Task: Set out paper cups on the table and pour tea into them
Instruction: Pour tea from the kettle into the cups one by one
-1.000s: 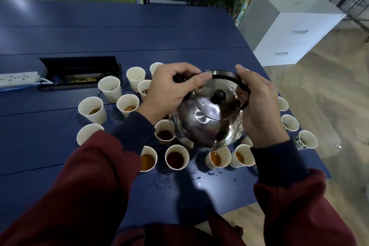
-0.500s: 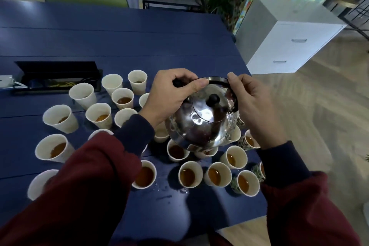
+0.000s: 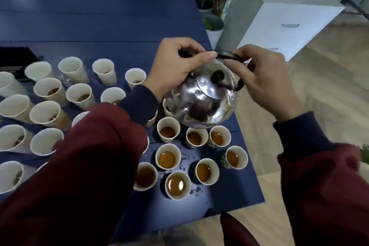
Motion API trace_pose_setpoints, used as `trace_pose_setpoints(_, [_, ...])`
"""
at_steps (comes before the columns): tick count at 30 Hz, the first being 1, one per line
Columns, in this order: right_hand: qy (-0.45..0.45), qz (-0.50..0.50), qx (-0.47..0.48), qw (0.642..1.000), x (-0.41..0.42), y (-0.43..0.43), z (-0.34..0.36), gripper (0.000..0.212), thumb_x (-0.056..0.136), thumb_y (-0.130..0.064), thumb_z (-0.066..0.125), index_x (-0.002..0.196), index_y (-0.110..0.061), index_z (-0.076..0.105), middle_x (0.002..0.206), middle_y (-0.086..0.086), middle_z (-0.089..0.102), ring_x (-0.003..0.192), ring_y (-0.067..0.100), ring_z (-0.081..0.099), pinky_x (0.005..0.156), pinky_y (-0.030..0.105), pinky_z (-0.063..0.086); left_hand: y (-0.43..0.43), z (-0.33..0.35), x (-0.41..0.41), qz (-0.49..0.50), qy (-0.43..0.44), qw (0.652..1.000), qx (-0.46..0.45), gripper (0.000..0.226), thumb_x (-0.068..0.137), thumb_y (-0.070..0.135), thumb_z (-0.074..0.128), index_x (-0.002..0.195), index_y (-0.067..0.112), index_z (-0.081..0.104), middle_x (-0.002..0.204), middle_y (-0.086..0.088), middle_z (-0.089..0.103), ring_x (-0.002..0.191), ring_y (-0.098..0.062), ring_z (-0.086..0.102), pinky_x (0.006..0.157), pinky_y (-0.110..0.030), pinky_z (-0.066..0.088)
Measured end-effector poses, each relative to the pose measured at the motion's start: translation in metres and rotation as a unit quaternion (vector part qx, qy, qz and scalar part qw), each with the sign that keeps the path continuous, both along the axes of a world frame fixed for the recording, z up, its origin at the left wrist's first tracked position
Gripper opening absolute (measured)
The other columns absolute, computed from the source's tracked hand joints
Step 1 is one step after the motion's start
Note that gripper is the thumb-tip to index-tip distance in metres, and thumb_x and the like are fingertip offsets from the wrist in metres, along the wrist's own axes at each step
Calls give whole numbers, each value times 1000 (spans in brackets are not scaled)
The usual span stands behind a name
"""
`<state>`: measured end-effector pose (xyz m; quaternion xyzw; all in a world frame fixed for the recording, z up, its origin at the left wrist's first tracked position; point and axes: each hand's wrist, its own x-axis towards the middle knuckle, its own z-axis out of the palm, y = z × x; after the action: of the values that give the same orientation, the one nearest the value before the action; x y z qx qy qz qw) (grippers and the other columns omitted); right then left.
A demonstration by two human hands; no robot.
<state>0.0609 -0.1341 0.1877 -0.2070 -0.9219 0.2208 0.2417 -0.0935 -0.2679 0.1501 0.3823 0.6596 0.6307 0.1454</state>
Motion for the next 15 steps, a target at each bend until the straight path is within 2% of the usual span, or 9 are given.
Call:
trace_pose_setpoints(2, [-11, -18, 6, 1000, 13, 18, -2, 23, 95, -38, 67, 94, -15, 72, 72, -13, 59, 63, 1, 52, 60, 9, 34, 21, -2, 11, -9, 3, 1000, -19, 26, 81, 35, 82, 81, 9, 77, 75, -7, 74, 74, -27, 69, 71, -39, 55])
trace_pose_setpoints(4, [-20, -34, 6, 999, 25, 35, -8, 23, 96, -39, 67, 95, -17, 71, 72, -15, 57, 63, -1, 53, 60, 8, 34, 40, -6, 18, -21, 19, 999, -42, 27, 81, 41, 81, 82, 14, 77, 76, -2, 74, 77, -24, 69, 75, -42, 56])
trace_pose_setpoints(8, [-37, -60, -13, 997, 47, 55, -21, 22, 97, -39, 64, 95, -17, 67, 79, -7, 63, 67, 5, 57, 61, 14, 35, 65, -15, 32, -59, 52, 994, -70, 27, 83, 48, 76, 86, 21, 77, 79, 4, 74, 77, -16, 69, 79, -45, 56])
trace_pose_setpoints(10, [-32, -84, -20, 996, 61, 57, -24, 15, 97, -36, 64, 93, -22, 65, 81, -5, 64, 67, 1, 55, 61, 9, 35, 76, -18, 39, -92, 58, 991, -75, 28, 84, 48, 75, 91, 21, 77, 81, 4, 74, 77, -14, 69, 79, -44, 56])
trace_pose_setpoints(12, [-13, -115, -12, 993, 76, 66, -25, 17, 97, -35, 65, 93, -19, 67, 83, -3, 65, 68, 3, 53, 63, 9, 36, 94, -17, 46, -129, 52, 988, -71, 29, 84, 47, 74, 93, 19, 78, 83, 4, 75, 77, -14, 69, 78, -45, 57])
trace_pose_setpoints(14, [1, -133, -2, 991, 87, 75, -28, 23, 97, -35, 65, 92, -13, 69, 84, 1, 68, 73, 8, 54, 66, 16, 41, 107, -19, 55, -145, 42, 986, -70, 28, 84, 44, 75, 95, 18, 78, 84, 3, 75, 80, -15, 70, 80, -45, 58])
trace_pose_setpoints(15, [4, -139, 1, 990, 93, 81, -30, 26, 97, -36, 65, 93, -11, 70, 84, 3, 69, 74, 11, 56, 69, 24, 45, 115, -20, 60, -154, 38, 985, -71, 27, 85, 42, 76, 96, 17, 77, 85, 4, 75, 82, -15, 70, 82, -44, 57])
